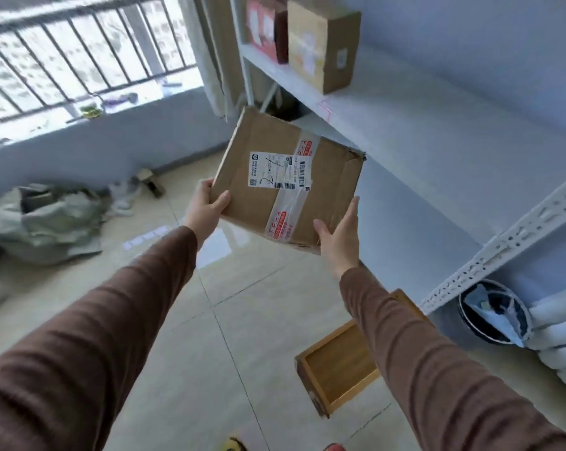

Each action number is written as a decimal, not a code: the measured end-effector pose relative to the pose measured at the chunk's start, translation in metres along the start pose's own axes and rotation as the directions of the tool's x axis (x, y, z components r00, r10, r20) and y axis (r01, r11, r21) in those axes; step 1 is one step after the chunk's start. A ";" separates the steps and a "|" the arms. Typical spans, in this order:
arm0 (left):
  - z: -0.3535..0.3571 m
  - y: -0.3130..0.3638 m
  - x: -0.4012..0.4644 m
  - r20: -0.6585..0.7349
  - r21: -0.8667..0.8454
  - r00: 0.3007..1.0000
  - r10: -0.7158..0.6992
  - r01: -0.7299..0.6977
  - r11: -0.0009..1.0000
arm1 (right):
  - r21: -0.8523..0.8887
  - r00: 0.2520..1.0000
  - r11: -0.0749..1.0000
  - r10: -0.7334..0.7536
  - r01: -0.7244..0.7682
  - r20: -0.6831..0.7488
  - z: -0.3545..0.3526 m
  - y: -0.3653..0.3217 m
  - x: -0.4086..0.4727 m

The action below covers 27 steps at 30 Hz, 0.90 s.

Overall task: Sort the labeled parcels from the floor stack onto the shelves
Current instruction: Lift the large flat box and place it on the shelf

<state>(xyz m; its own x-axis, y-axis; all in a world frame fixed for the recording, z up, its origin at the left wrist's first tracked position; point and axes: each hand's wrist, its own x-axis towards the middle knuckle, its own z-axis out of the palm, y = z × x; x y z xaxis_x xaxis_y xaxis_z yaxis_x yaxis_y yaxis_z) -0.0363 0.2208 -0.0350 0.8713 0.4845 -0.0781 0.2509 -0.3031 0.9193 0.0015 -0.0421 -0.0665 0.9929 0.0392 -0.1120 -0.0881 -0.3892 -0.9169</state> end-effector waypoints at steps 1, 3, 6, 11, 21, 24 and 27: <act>-0.031 0.011 0.000 -0.043 -0.031 0.999 0.023 -0.025 0.999 | 0.022 0.998 0.998 -0.054 0.054 0.019 0.012 -0.029 -0.001; -0.091 0.031 -0.006 -0.133 -0.083 0.989 0.068 -0.080 0.993 | 0.074 0.985 0.984 -0.167 0.163 0.049 0.039 -0.085 -0.004; -0.183 0.050 -0.020 -0.259 -0.131 0.960 0.107 -0.145 0.981 | 0.167 0.952 0.946 -0.295 0.278 0.088 0.090 -0.162 -0.017; -0.330 0.052 -0.043 -0.391 -0.182 0.906 0.163 -0.250 0.951 | 0.274 0.878 0.863 -0.466 0.424 0.111 0.183 -0.269 -0.058; -0.514 0.014 -0.094 -0.586 -0.277 0.808 0.060 -0.269 0.922 | 0.299 0.707 0.740 -0.669 0.603 0.230 0.341 -0.397 -0.121; -0.545 0.005 -0.097 -0.626 -0.296 0.780 0.008 -0.247 0.923 | 0.338 0.645 0.694 -0.718 0.636 0.259 0.376 -0.424 -0.124; -0.574 -0.004 -0.098 -0.653 -0.326 0.756 -0.050 -0.221 0.919 | 0.371 0.588 0.656 -0.754 0.657 0.293 0.412 -0.451 -0.120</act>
<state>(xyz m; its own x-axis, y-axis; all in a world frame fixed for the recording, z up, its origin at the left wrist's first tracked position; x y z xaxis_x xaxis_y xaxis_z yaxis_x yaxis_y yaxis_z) -0.3650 0.6454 0.1908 0.3703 0.9173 0.1467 -0.0991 -0.1181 0.9880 -0.1108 0.5079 0.2024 0.6267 0.5864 0.5132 0.5649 0.1118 -0.8175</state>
